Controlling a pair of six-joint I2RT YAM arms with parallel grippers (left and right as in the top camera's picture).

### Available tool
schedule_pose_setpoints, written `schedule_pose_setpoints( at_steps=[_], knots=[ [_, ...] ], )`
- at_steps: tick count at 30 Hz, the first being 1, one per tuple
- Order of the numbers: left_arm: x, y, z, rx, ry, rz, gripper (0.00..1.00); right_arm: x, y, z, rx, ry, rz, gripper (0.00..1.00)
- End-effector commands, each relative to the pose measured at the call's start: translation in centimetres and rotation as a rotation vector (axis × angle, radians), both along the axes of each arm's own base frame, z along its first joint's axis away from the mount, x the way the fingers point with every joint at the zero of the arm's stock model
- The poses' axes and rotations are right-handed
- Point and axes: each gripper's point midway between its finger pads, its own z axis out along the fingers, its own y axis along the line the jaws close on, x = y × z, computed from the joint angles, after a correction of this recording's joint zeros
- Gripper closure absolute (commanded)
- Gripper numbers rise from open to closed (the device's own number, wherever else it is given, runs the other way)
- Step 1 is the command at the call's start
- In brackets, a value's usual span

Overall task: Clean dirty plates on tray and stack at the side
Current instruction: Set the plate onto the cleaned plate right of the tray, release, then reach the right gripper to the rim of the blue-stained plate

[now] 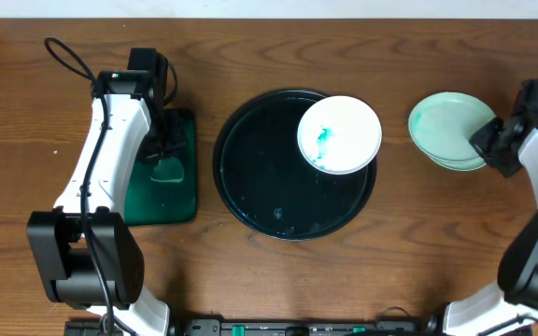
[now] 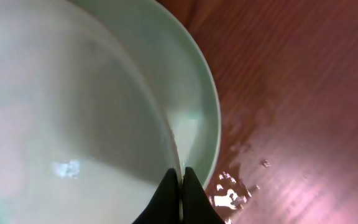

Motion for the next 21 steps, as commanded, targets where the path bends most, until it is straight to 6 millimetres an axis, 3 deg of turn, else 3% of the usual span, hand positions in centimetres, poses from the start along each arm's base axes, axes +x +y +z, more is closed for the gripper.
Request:
schedule_pose_setpoints(
  at_steps=[1, 4, 6, 8, 9, 13, 14, 16, 18, 21],
  knots=[
    [-0.4, 0.3, -0.7, 0.010, 0.030, -0.012, 0.84, 0.5, -0.3, -1.2, 0.013, 0.009, 0.001, 0.99],
    [-0.4, 0.3, -0.7, 0.010, 0.031, -0.012, 0.84, 0.7, -0.2, -1.6, 0.026, 0.006, 0.001, 0.98],
    [-0.4, 0.3, -0.7, 0.010, 0.031, -0.012, 0.84, 0.9, -0.2, -1.5, 0.025, -0.001, 0.001, 0.84],
    [-0.4, 0.3, -0.7, 0.010, 0.031, -0.012, 0.84, 1.1, -0.3, -1.0, 0.023, -0.011, 0.010, 0.58],
    [-0.4, 0.3, -0.7, 0.010, 0.031, -0.012, 0.84, 1.3, -0.3, -0.6, 0.023, -0.018, 0.022, 0.56],
    [-0.5, 0.3, -0.7, 0.010, 0.034, -0.012, 0.84, 2.1, -0.5, 1.7, 0.003, -0.042, 0.069, 0.55],
    [-0.5, 0.3, -0.7, 0.010, 0.034, -0.012, 0.84, 2.7, -0.5, 3.1, -0.003, -0.054, 0.106, 0.58],
    [-0.5, 0.3, -0.7, 0.010, 0.034, -0.012, 0.84, 3.6, 0.2, 4.8, 0.009, -0.077, 0.188, 0.79],
    [-0.5, 0.3, -0.7, 0.010, 0.034, -0.012, 0.84, 4.6, 1.9, 6.3, 0.046, -0.116, 0.326, 0.91],
    [-0.5, 0.3, -0.7, 0.010, 0.034, -0.012, 0.84, 6.0, 6.1, 8.3, 0.139, -0.216, 0.581, 0.88]
  ],
)
